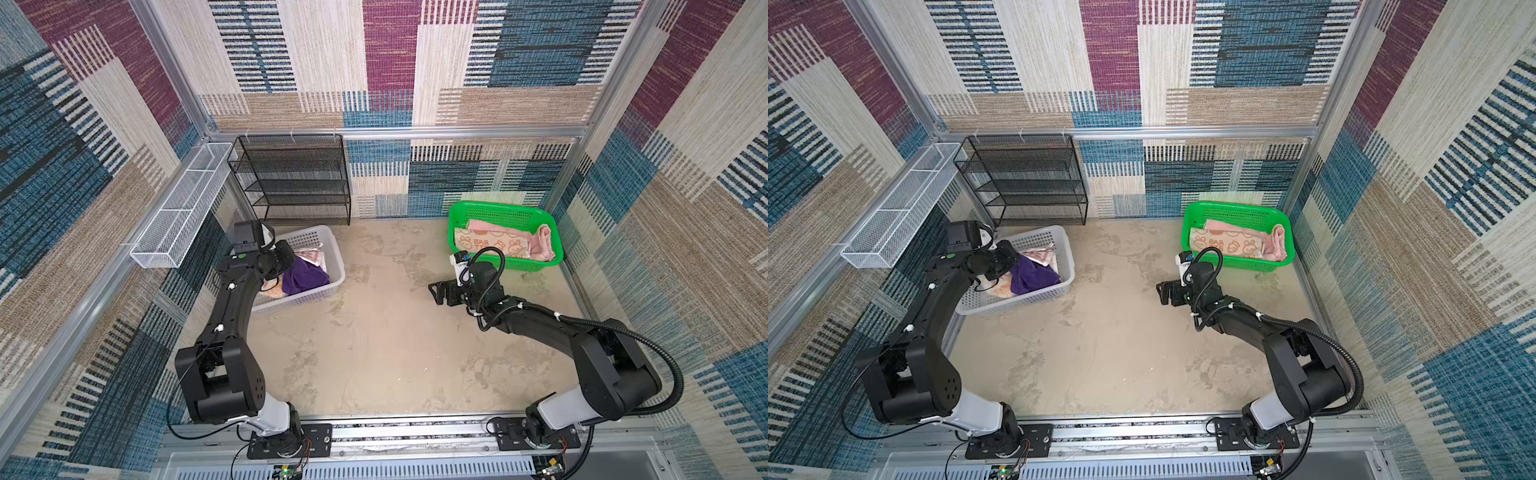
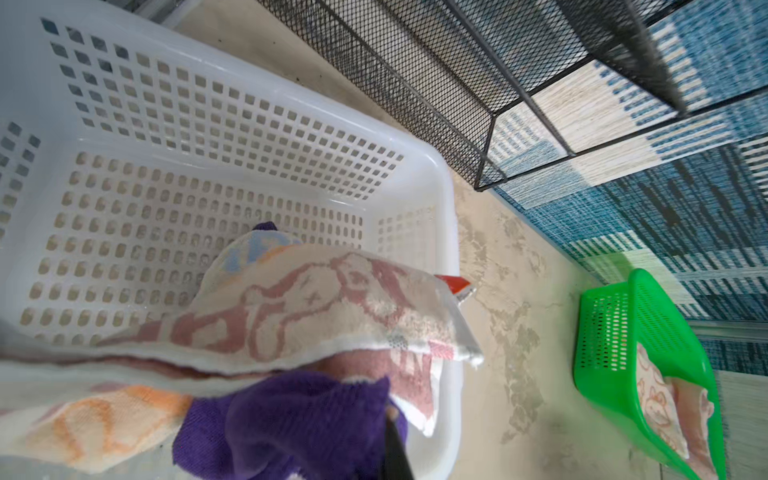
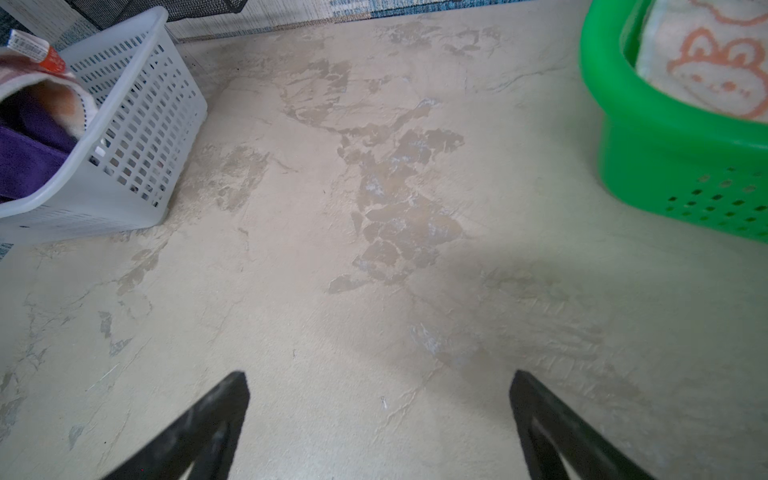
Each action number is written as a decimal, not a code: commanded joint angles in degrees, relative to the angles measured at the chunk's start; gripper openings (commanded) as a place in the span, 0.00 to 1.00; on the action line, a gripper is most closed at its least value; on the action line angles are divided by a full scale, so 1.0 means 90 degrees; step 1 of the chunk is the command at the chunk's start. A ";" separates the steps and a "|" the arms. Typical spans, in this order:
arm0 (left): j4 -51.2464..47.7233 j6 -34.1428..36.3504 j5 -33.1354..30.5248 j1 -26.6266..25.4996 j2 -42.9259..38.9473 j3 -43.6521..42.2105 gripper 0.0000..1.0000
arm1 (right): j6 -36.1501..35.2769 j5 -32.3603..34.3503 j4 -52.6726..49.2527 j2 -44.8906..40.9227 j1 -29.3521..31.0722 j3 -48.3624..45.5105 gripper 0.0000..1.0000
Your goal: Fold and stack the towels
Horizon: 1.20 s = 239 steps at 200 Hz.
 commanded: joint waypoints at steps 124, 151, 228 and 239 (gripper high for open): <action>0.0291 0.0110 0.0401 -0.0008 0.0124 -0.0725 0.03 | -0.0075 -0.0021 0.0173 -0.0101 0.0001 -0.0028 1.00; 0.0320 0.0125 0.0595 -0.0023 -0.0043 -0.0745 0.00 | -0.0065 0.0010 0.0184 -0.0117 0.0006 -0.0037 1.00; 0.1170 -0.0389 0.1739 -0.0047 -0.1436 -0.0132 0.00 | -0.0016 0.0018 0.0257 -0.0134 0.0000 0.0014 1.00; 0.1305 -0.0485 0.1977 -0.0042 -0.1583 0.0035 0.00 | -0.0006 0.0044 0.0271 -0.0146 0.0000 0.0012 1.00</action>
